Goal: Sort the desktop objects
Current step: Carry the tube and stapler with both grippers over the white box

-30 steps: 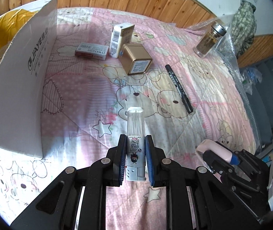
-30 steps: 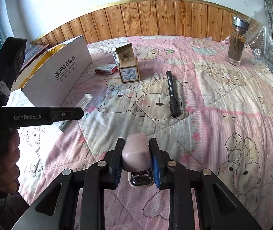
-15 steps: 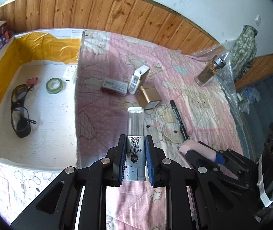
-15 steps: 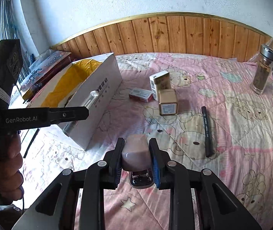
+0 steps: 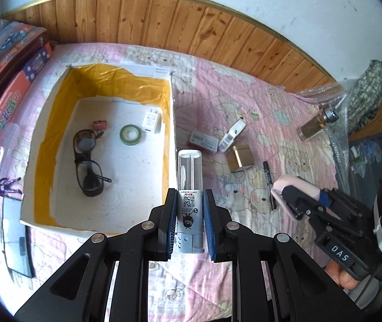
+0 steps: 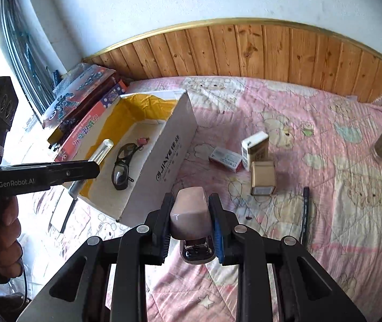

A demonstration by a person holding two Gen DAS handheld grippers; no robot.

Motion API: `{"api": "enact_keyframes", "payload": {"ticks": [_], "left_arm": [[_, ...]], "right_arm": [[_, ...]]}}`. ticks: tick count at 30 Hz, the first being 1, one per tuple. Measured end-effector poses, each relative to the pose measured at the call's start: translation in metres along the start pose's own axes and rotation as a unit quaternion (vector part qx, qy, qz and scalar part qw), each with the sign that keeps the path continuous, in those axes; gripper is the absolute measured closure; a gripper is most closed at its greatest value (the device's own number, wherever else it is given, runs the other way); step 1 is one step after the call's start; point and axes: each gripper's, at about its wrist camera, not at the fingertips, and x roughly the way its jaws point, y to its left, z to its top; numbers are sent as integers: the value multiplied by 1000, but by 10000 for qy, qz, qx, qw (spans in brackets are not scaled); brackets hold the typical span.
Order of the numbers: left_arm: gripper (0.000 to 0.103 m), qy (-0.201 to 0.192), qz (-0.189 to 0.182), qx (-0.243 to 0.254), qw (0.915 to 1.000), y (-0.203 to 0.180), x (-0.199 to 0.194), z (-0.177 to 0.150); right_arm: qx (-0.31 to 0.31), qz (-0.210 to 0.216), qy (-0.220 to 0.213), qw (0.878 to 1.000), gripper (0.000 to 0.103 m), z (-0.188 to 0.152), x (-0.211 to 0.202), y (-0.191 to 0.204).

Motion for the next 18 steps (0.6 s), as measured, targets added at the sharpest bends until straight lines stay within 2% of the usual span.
{"api": "enact_keyframes", "payload": {"ticks": [2,4,6,11,15,18], "left_arm": [[84,-124,354,-201,9991,6,-4,4],[84,-139,516,-560,9970,18,-9,10],[84,-283,551,-712,9955,26,-19,17],[84,-537,459,-380,9968,44,-33,30],[84,-427,392,-334,9978,81,-25,39],[85,-324,493,-619,9963,112,-20,40]], "right_arm": [[-153,237,-167,9995,76,13,-2,2],[-258,465,-211,9984,76,23,0,5],[-376,686,-178,9968,76,32,3,13],[-487,777,-156,9957,76,38,13,49],[-560,644,-243,9961,76,49,28,87],[-501,679,-128,9964,76,61,45,109]]}}
